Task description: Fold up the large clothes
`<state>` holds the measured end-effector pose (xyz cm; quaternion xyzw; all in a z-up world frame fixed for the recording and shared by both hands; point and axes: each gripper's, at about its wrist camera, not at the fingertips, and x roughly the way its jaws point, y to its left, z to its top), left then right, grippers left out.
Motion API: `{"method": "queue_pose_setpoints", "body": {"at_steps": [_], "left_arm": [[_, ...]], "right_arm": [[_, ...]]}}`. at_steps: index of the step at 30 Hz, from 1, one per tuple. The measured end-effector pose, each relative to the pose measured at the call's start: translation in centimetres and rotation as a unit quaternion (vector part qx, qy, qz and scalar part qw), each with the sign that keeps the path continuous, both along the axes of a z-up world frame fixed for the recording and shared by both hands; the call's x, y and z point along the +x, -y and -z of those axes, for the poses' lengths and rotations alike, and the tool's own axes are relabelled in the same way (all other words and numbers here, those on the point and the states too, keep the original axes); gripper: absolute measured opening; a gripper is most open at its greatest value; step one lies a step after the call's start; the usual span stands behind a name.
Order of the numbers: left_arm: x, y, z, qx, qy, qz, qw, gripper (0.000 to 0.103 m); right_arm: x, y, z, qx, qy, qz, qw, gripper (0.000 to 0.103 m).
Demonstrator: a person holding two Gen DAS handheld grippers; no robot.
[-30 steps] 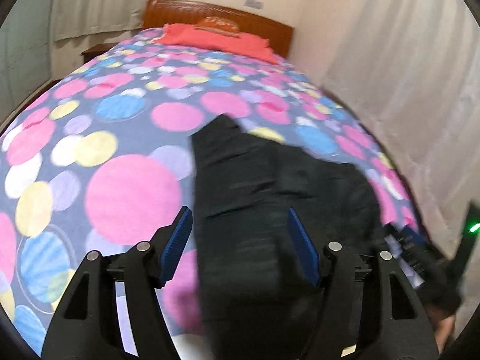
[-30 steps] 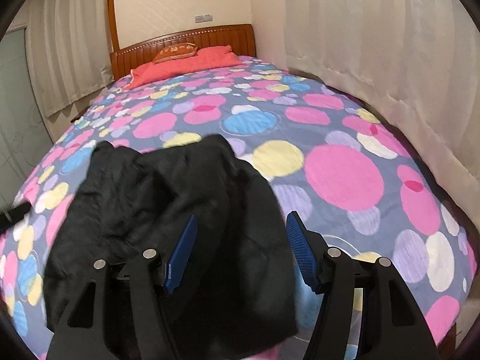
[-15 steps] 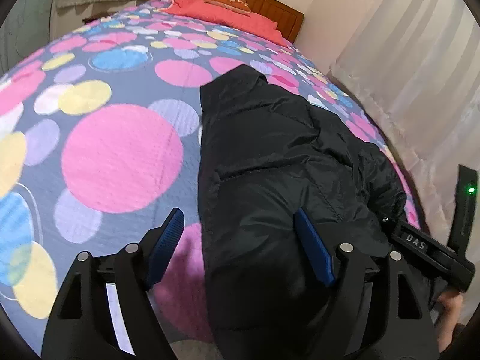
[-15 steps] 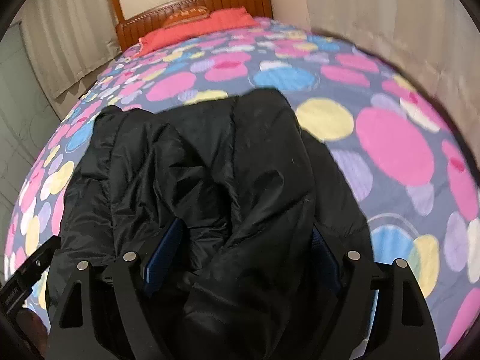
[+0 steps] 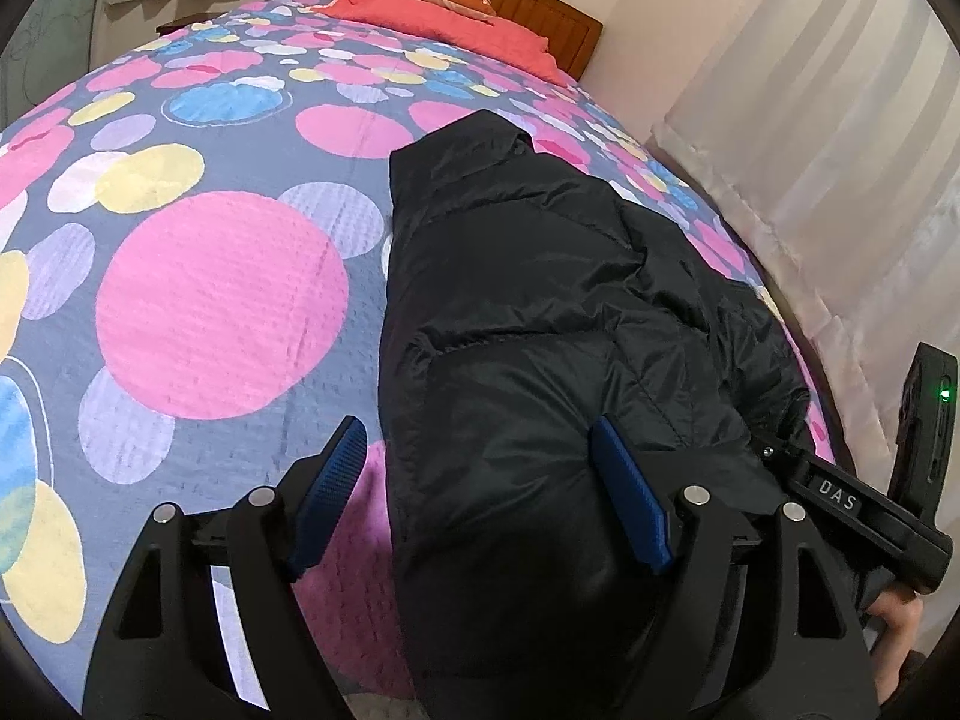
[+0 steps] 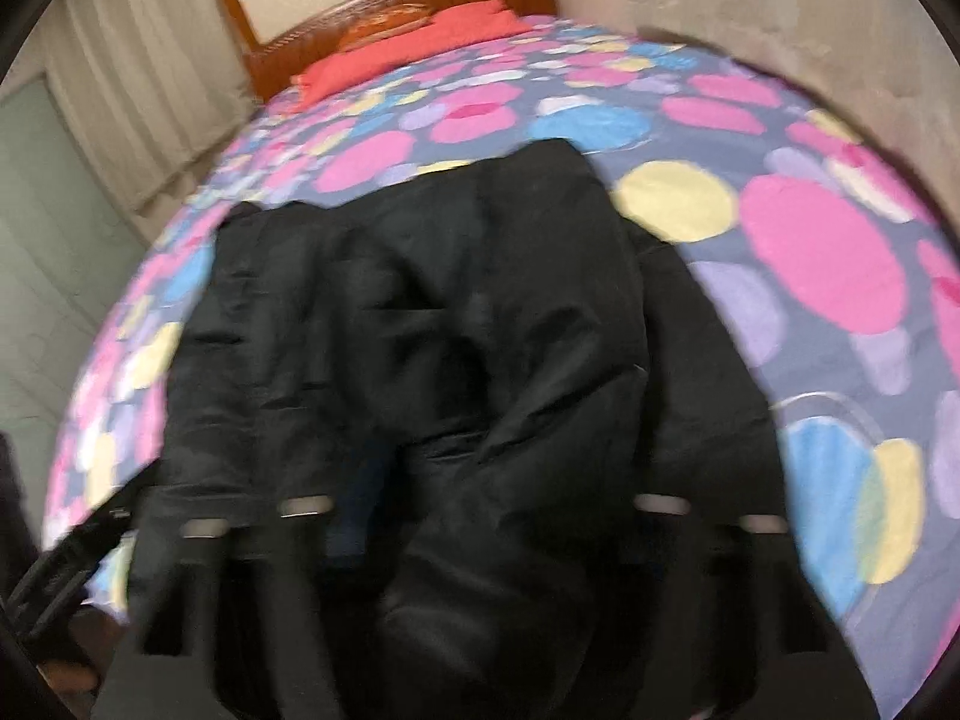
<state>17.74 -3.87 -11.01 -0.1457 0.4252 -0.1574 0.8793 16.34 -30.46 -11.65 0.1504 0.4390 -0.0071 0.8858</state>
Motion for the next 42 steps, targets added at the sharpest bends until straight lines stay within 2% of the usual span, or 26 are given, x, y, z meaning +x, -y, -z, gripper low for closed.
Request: {"method": "queue_pose_setpoints", "body": {"at_steps": [2,5,9,11,14,18,23,27,29,31,32,34,36,39,42], "left_arm": [[0.1,0.1,-0.1,0.002,0.000,0.000,1.0000,0.077],[0.2,0.4,-1.2,0.008,0.010,0.008,0.9999,0.076],[-0.1,2.1,-2.6,0.013,0.032,0.033,0.9988,0.076],[0.3,3.7,-2.0,0.028,0.023,0.048,0.9982,0.076],[0.9,5.4,-0.5,0.028,-0.002,0.058,0.9979,0.077],[1.4,7.7,1.0,0.078,0.007,0.055,0.9954,0.077],[1.7,7.3,2.1,0.070,0.003,0.051,0.9963,0.077],[1.3,6.3,1.7,0.044,0.007,0.050,0.9978,0.078],[1.0,5.5,1.2,0.030,-0.005,0.043,0.9986,0.078],[0.8,4.7,0.3,0.026,-0.011,0.029,0.9992,0.077],[0.6,4.2,-0.7,0.025,-0.002,0.019,0.9995,0.077],[0.7,3.7,-2.5,0.020,0.022,0.013,0.9995,0.077],[1.6,4.1,-3.9,0.019,0.035,0.016,0.9991,0.077],[3.3,5.2,-5.4,0.026,0.048,0.015,0.9984,0.077],[4.8,6.6,-5.2,0.044,0.047,0.007,0.9979,0.077]], "right_arm": [[-0.1,-0.3,-0.6,-0.003,0.010,-0.009,1.000,0.018],[-0.6,0.7,-1.9,-0.001,0.032,-0.005,0.999,0.011],[-1.2,2.5,-2.4,-0.031,0.041,0.014,0.999,0.009],[-1.0,3.6,-1.7,-0.043,0.032,0.025,0.998,0.009],[-0.5,4.7,0.0,-0.064,0.015,0.031,0.997,0.010],[0.1,4.7,2.5,-0.086,0.004,0.022,0.996,0.011],[0.6,5.0,3.2,-0.076,0.002,0.019,0.997,0.012],[-0.1,5.4,2.2,-0.077,0.005,0.014,0.997,0.025],[-0.9,5.7,1.2,-0.075,-0.006,0.014,0.997,0.036],[-2.3,5.8,-1.2,-0.093,-0.003,0.037,0.995,0.037],[-2.8,5.7,-2.3,-0.108,0.005,0.043,0.993,0.037],[-3.5,4.9,-5.1,-0.142,0.037,0.050,0.988,0.037],[-3.1,3.9,-7.6,-0.147,0.068,0.047,0.986,0.037],[-0.6,2.4,-8.9,-0.131,0.084,0.019,0.988,0.037],[2.5,1.6,-7.6,-0.142,0.076,0.011,0.987,0.038]]}}
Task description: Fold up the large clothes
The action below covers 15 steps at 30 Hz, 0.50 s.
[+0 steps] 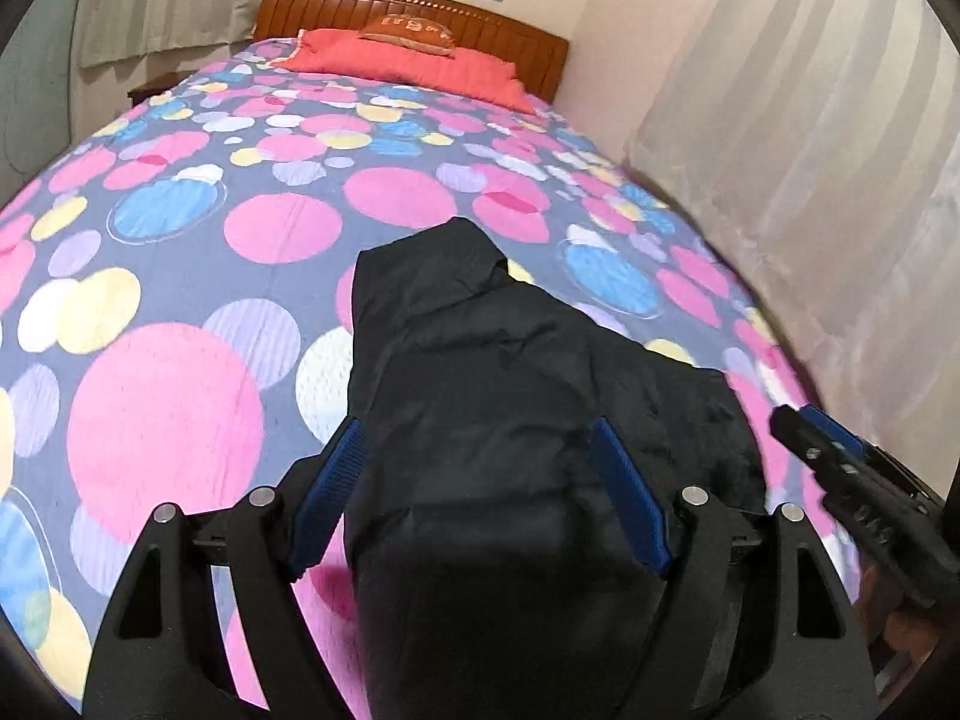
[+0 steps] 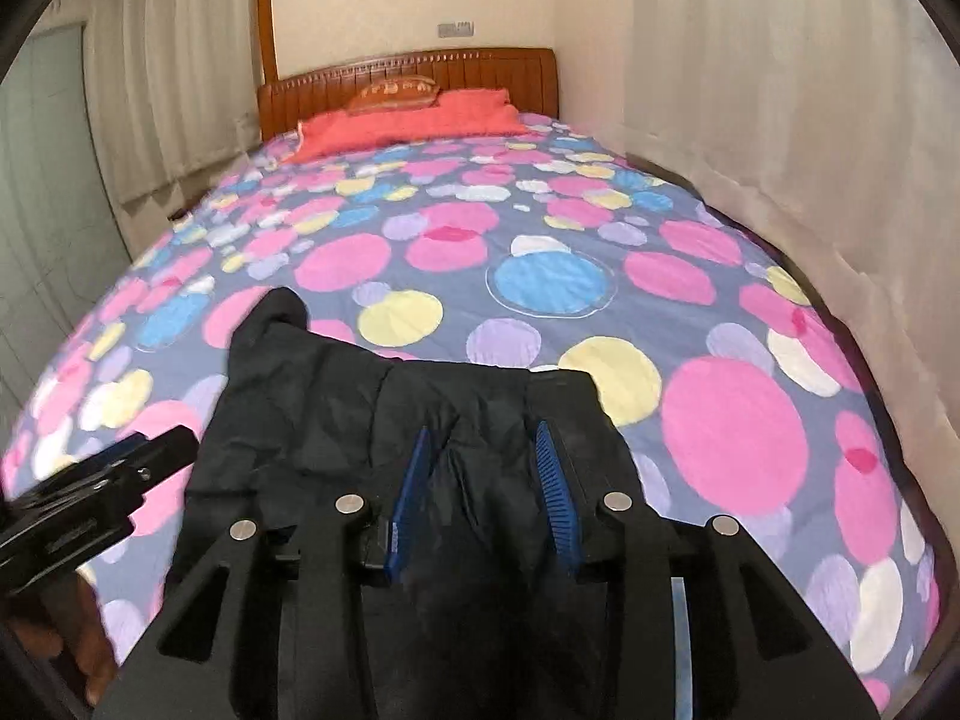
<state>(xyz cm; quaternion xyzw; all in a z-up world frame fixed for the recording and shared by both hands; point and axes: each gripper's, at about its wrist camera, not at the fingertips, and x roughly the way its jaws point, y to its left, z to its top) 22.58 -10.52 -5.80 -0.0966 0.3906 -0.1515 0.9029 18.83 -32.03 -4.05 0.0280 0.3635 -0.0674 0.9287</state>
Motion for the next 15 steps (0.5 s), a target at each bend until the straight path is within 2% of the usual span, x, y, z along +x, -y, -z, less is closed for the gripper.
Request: {"method": "queue_pose_setpoints", "body": {"at_steps": [4,6,8,11,15], "left_arm": [[1.6,2.2,2.7,0.035,-0.027,-0.002,0.9990,0.077],[1.7,2.3,3.8,0.040,-0.034,-0.002,0.9986,0.078],[1.7,2.8,4.6,0.060,-0.029,-0.007,0.9978,0.083],[2.4,3.5,5.8,0.086,-0.030,-0.007,0.9958,0.087],[3.4,3.5,7.3,0.088,-0.044,-0.013,0.9951,0.089]], "right_arm": [[2.7,0.6,4.9,-0.011,-0.054,0.013,0.998,0.038],[2.8,1.1,6.4,-0.016,-0.054,0.014,0.998,0.039],[2.9,1.3,7.7,-0.019,-0.050,0.013,0.998,0.044],[3.4,1.6,9.1,-0.020,-0.050,0.004,0.999,0.045],[4.2,1.8,10.4,-0.005,-0.051,0.003,0.999,0.046]]}}
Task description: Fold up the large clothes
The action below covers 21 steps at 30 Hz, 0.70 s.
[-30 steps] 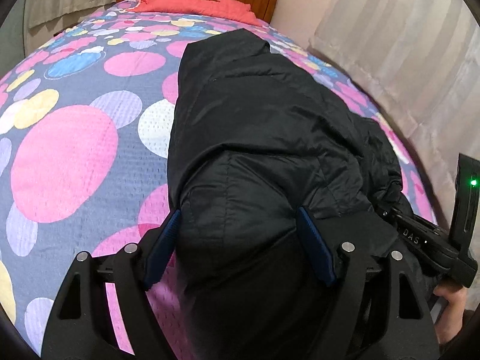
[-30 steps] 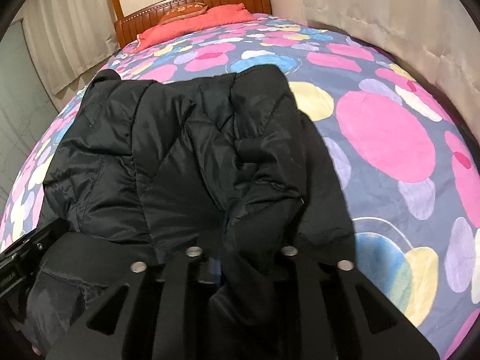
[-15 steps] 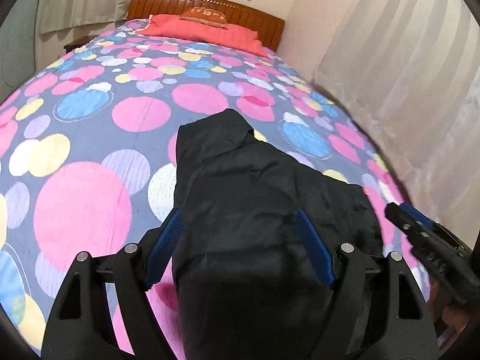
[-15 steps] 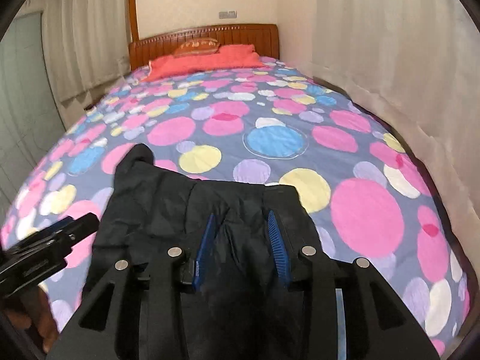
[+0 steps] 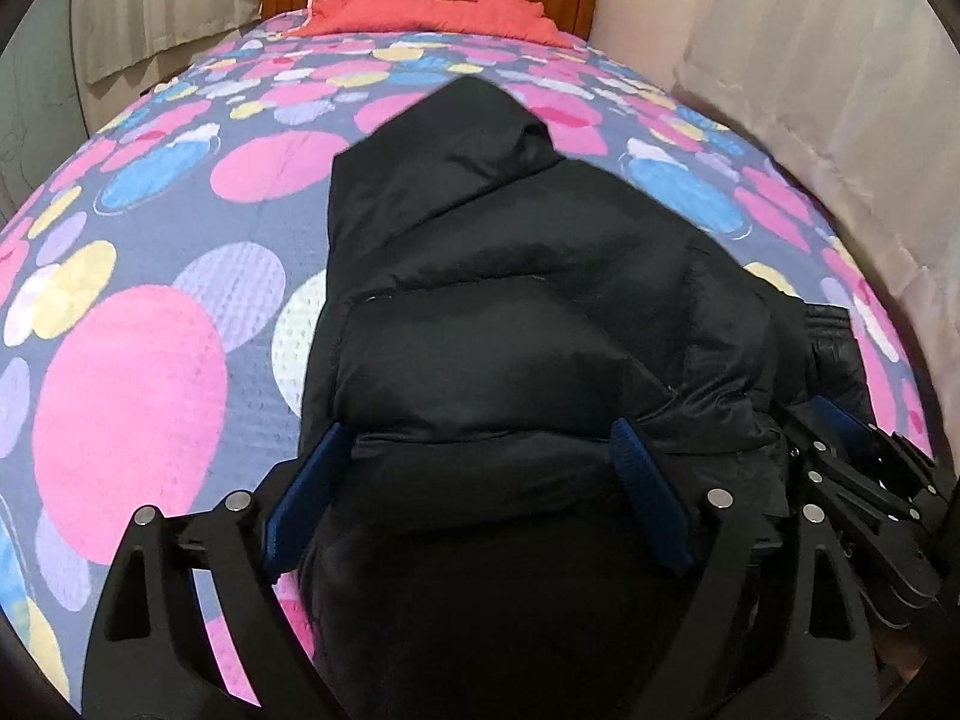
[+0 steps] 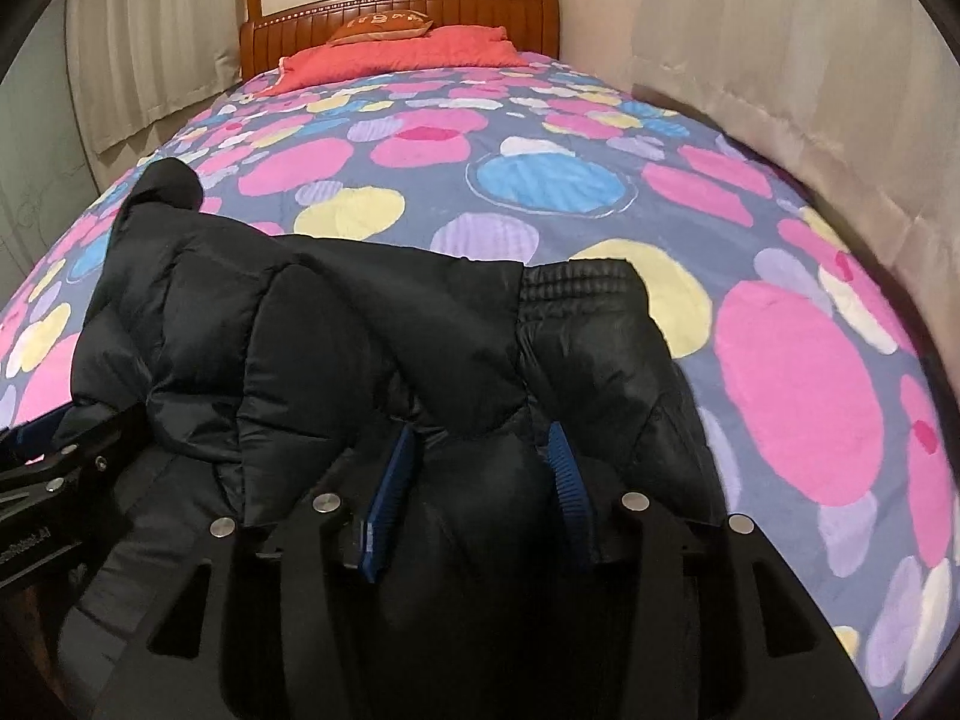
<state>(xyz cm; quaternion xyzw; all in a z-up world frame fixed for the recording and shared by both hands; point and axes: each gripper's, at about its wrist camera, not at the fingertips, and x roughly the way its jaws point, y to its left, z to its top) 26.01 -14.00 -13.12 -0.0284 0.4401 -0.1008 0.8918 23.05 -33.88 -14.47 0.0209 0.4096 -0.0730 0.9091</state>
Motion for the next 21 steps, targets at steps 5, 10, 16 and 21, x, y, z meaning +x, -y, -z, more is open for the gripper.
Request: {"method": "queue_pose_setpoints", "body": {"at_steps": [5,10,16,21], "left_arm": [[0.3,0.4,1.2,0.019,0.005,-0.005,0.9998,0.090],[0.5,0.5,1.7,0.024,0.006,-0.004,0.9997,0.090],[0.4,0.7,2.1,0.024,0.013,-0.005,0.9996,0.090],[0.2,0.7,2.3,0.024,0.017,-0.005,0.9996,0.090]], "right_arm": [[0.0,-0.4,1.3,-0.007,0.012,0.007,1.000,0.047],[0.0,-0.4,1.7,-0.007,0.015,0.010,1.000,0.047],[0.2,-0.5,1.9,-0.014,0.019,0.012,1.000,0.047],[0.2,-0.7,2.0,-0.020,0.024,0.013,0.999,0.047]]}}
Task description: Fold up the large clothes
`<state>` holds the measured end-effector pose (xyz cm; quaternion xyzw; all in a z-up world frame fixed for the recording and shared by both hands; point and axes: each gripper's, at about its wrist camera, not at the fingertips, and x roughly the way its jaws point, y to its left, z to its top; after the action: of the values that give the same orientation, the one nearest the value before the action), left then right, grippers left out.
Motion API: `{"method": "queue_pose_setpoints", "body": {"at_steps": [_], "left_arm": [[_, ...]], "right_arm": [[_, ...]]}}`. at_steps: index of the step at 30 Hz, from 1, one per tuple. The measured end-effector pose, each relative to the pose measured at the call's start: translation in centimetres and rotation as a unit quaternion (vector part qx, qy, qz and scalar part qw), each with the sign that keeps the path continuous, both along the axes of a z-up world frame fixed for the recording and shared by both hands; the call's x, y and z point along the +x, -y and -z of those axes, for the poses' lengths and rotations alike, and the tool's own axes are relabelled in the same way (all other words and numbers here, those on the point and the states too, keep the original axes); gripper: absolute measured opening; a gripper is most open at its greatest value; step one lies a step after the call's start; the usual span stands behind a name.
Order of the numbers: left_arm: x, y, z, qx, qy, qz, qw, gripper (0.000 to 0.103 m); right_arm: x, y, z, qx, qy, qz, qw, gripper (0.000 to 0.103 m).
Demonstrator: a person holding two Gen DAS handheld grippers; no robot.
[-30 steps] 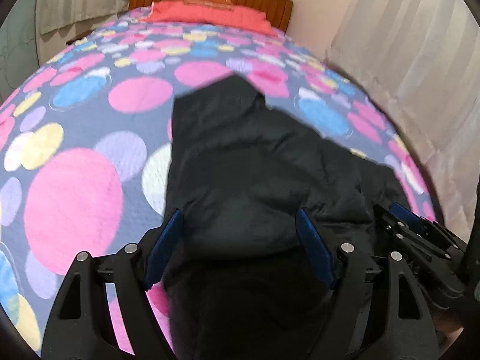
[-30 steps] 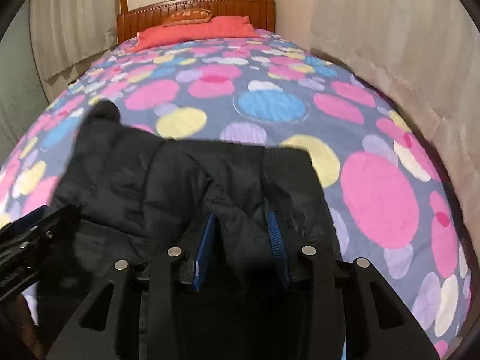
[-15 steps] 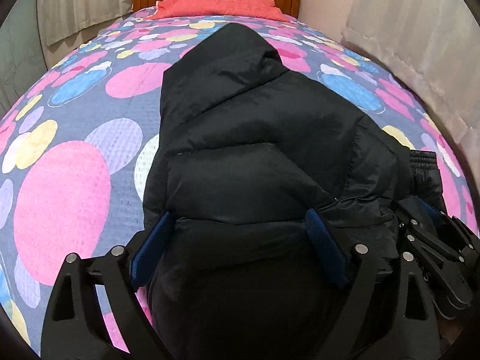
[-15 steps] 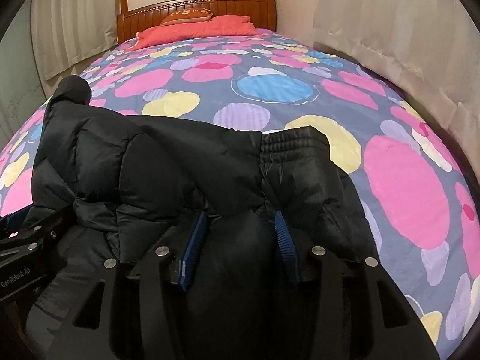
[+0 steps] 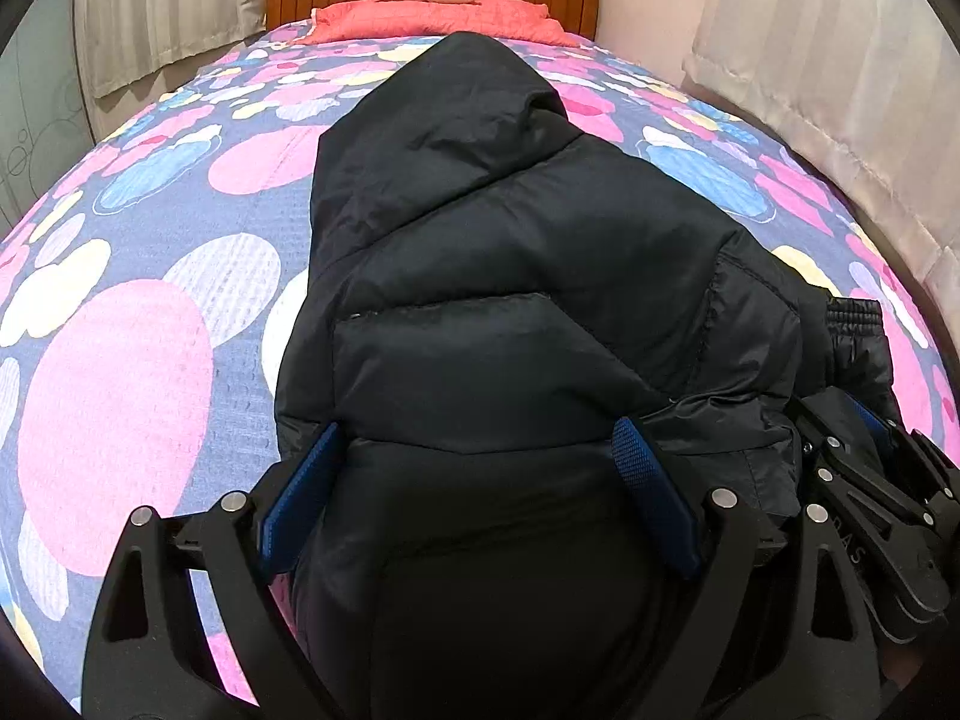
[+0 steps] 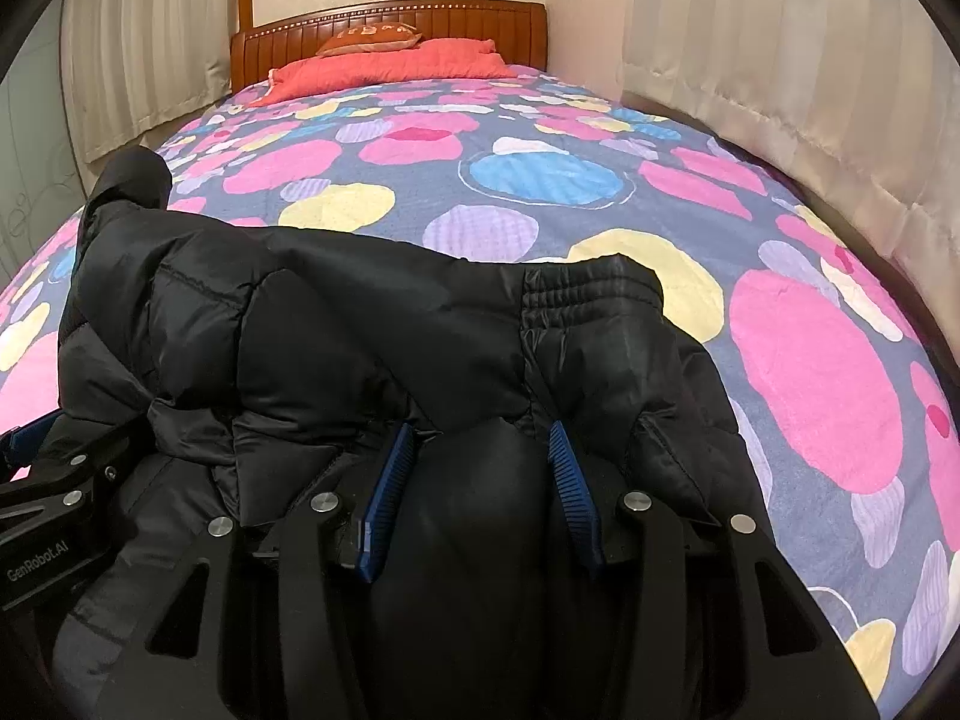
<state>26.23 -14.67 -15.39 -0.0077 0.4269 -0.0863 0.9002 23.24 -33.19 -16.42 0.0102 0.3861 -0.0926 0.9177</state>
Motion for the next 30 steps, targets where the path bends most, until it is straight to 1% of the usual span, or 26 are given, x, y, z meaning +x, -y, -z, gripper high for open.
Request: {"method": "queue_pose_setpoints", "body": {"at_steps": [15,22,27,30], "left_arm": [[-0.1,0.1,-0.2,0.003,0.004,-0.001,1.0000,0.090],[0.0,-0.1,-1.1,0.003,-0.005,-0.003,1.0000,0.090],[-0.3,-0.9,-2.0,-0.011,-0.014,-0.006,0.9998,0.090],[-0.4,-1.6,-2.8,-0.028,-0.023,-0.015,0.9992,0.090]], "right_arm": [[0.1,-0.4,-0.2,-0.015,0.002,0.004,1.000,0.047],[-0.1,-0.6,-1.3,-0.035,-0.004,0.009,0.999,0.051],[-0.6,-0.6,-2.5,-0.045,-0.007,0.013,0.999,0.056],[-1.2,-0.5,-3.3,-0.048,-0.003,0.014,0.999,0.058]]}}
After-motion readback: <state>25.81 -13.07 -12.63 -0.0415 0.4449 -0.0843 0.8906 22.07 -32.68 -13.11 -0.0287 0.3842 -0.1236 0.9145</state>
